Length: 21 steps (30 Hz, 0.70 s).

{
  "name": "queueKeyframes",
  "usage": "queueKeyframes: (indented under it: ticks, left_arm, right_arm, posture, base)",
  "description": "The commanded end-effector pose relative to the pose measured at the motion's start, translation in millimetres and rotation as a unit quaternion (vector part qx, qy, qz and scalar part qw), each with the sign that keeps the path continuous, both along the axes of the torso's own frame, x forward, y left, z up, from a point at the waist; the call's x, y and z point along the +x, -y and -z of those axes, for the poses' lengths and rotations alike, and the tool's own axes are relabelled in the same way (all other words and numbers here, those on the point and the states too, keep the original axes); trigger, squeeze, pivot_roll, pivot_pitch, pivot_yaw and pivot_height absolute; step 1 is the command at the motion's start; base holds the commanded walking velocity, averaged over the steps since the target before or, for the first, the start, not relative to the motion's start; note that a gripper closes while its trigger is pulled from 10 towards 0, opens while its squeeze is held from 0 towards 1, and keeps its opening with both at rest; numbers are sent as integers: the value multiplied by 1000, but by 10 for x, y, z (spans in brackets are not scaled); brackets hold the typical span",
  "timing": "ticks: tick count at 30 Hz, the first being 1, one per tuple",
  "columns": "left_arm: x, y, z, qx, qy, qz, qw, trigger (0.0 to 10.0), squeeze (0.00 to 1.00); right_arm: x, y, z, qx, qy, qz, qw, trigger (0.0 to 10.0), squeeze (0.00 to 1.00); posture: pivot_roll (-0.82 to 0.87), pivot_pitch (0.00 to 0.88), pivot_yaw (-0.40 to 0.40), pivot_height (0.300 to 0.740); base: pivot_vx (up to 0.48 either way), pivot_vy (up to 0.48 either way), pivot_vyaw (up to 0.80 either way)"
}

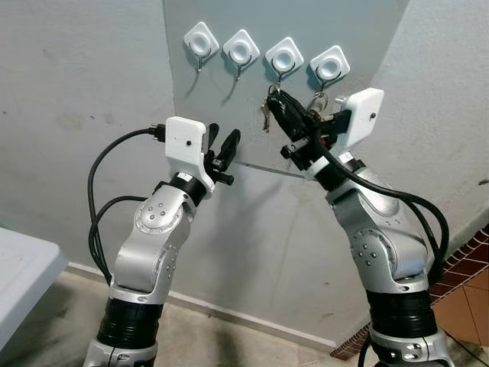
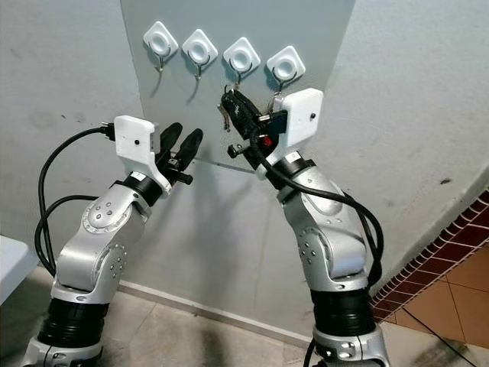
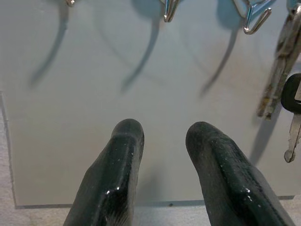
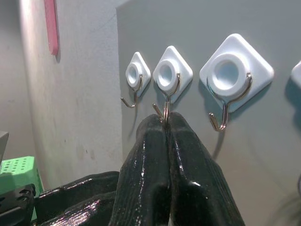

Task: Hang keys on a hook

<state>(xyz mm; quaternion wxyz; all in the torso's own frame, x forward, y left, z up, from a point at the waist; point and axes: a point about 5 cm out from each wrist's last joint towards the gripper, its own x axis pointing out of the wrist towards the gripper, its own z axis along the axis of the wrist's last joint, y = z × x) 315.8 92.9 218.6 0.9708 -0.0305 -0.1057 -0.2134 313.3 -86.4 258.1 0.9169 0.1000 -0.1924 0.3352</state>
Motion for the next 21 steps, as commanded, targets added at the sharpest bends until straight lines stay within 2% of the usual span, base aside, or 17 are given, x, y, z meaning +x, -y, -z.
queueKeyframes:
  ticks: [1,16,21]
  left_arm:
    - [-4,30,-71,0,12,7,1000,10000,0]
    - [-13,18,-80,-7,11,4,1000,10000,0]
    - [-10,16,-80,-10,10,3,1000,10000,0]
  right_arm:
    - [35,43,-61,12,8,10,1000,10000,0]
    - [196,21,-75,56,-17,12,998,10000,0]
    - [239,33,-83,83,-29,9,996,10000,0]
  posture:
    - [150,0,-60,740]
    - [159,0,-65,740]
    - [160,0,-65,740]
  base:
    - [0,0,0]
    - [0,0,0]
    - [0,0,0]
